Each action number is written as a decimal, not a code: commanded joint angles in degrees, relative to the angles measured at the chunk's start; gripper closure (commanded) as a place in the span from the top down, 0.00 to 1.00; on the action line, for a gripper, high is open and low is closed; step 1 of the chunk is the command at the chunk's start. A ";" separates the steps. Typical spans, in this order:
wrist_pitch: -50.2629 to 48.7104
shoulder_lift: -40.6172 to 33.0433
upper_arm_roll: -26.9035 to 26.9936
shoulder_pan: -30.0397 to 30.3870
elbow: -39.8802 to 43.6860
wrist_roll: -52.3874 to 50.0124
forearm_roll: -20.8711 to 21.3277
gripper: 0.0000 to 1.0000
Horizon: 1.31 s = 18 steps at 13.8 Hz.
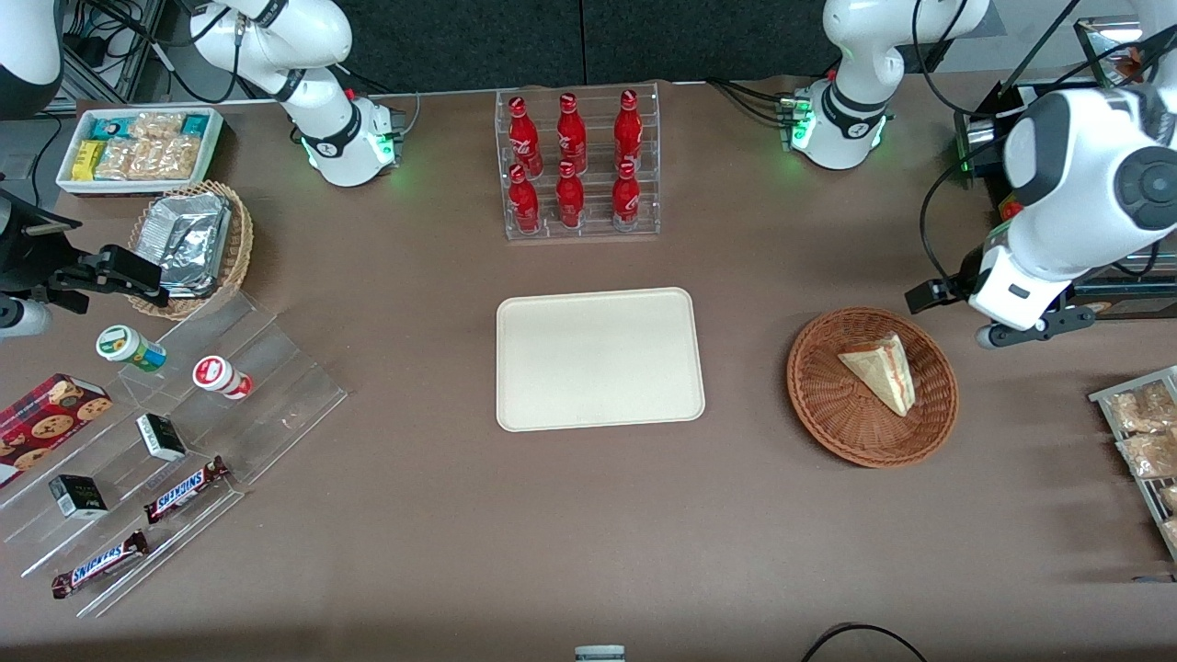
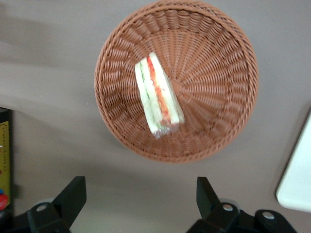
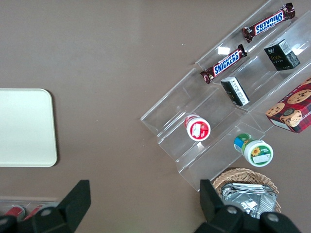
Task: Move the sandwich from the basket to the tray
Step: 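Move the left gripper over the wicker basket above the sandwich, then lower the open left gripper onto the wrapped sandwich and close it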
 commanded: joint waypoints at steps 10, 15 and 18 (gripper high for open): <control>21.94 6.57 0.41 -0.05 -9.47 -18.25 1.18 1.00; 29.07 10.97 0.32 -0.23 -11.06 -20.89 1.09 1.00; 29.86 12.72 0.32 -0.23 -11.33 -20.89 1.09 1.00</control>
